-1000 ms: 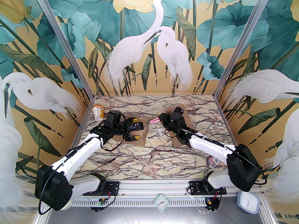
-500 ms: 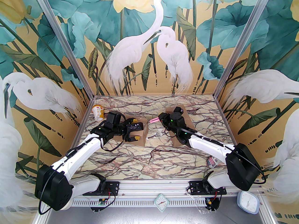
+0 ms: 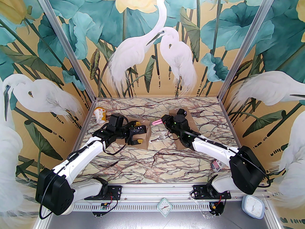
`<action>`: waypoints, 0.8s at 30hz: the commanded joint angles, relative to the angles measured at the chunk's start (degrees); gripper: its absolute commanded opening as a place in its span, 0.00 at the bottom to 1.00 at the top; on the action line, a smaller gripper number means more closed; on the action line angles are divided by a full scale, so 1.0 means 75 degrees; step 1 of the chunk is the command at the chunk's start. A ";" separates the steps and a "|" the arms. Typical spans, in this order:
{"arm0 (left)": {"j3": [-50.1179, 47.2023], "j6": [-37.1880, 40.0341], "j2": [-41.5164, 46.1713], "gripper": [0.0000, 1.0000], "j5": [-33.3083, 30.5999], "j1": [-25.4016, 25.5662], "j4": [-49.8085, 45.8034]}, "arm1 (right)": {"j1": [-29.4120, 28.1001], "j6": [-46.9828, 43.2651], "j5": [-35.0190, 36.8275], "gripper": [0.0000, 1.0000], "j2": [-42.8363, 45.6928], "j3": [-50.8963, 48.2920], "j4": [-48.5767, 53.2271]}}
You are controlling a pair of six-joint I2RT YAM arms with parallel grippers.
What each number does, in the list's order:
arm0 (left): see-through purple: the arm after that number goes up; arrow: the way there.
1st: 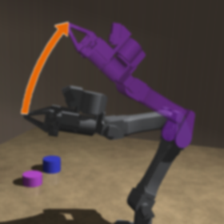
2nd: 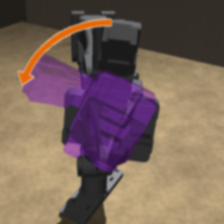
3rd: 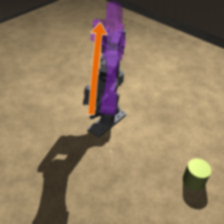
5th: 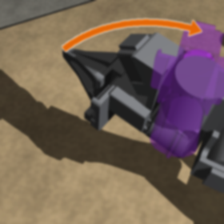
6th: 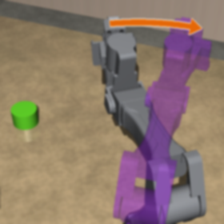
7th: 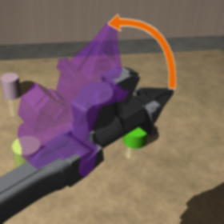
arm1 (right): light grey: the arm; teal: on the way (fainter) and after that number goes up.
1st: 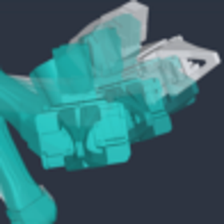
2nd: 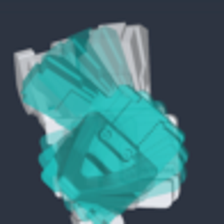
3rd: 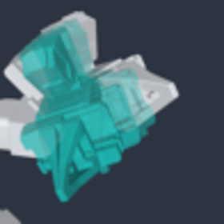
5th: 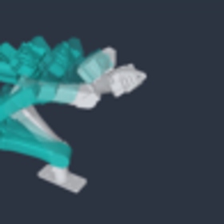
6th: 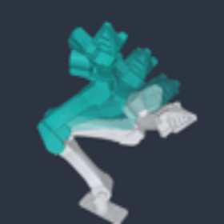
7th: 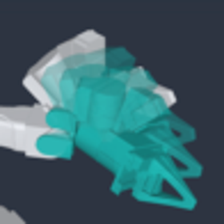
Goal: Unpack the express box
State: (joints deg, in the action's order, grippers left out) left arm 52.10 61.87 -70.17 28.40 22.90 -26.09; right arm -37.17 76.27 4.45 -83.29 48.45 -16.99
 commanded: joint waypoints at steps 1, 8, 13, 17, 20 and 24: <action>-0.0122 -0.0022 -0.0075 0.86 -0.0107 0.0071 0.0026 | -0.0061 0.0026 -0.0077 0.00 -0.0095 0.0112 -0.0230; -0.0078 -0.0034 -0.0159 0.86 -0.0173 0.0066 0.0078 | -0.0090 0.0143 -0.0159 0.00 -0.0049 0.0115 -0.0231; -0.0057 -0.0037 -0.0171 0.86 -0.0212 0.0065 0.0095 | -0.0110 0.0088 -0.0195 0.00 -0.0139 0.0216 -0.0035; -0.0073 -0.0054 -0.0171 0.86 -0.0299 0.0065 0.0170 | -0.0159 0.0107 -0.0273 0.00 -0.0313 0.0253 -0.0105; -0.0096 -0.0108 -0.0205 0.86 -0.0481 0.0076 0.0365 | -0.0191 0.0175 -0.0376 0.00 -0.0379 0.0223 -0.0292; -0.0069 -0.0283 -0.0227 0.86 -0.0674 0.0070 0.0717 | -0.0212 0.0162 -0.0525 0.00 -0.0266 0.0220 -0.0199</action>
State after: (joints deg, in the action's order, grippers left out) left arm 52.10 61.17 -71.00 26.39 23.18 -25.15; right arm -37.82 77.34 3.53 -85.19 48.93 -18.50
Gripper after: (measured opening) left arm 0.855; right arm 0.187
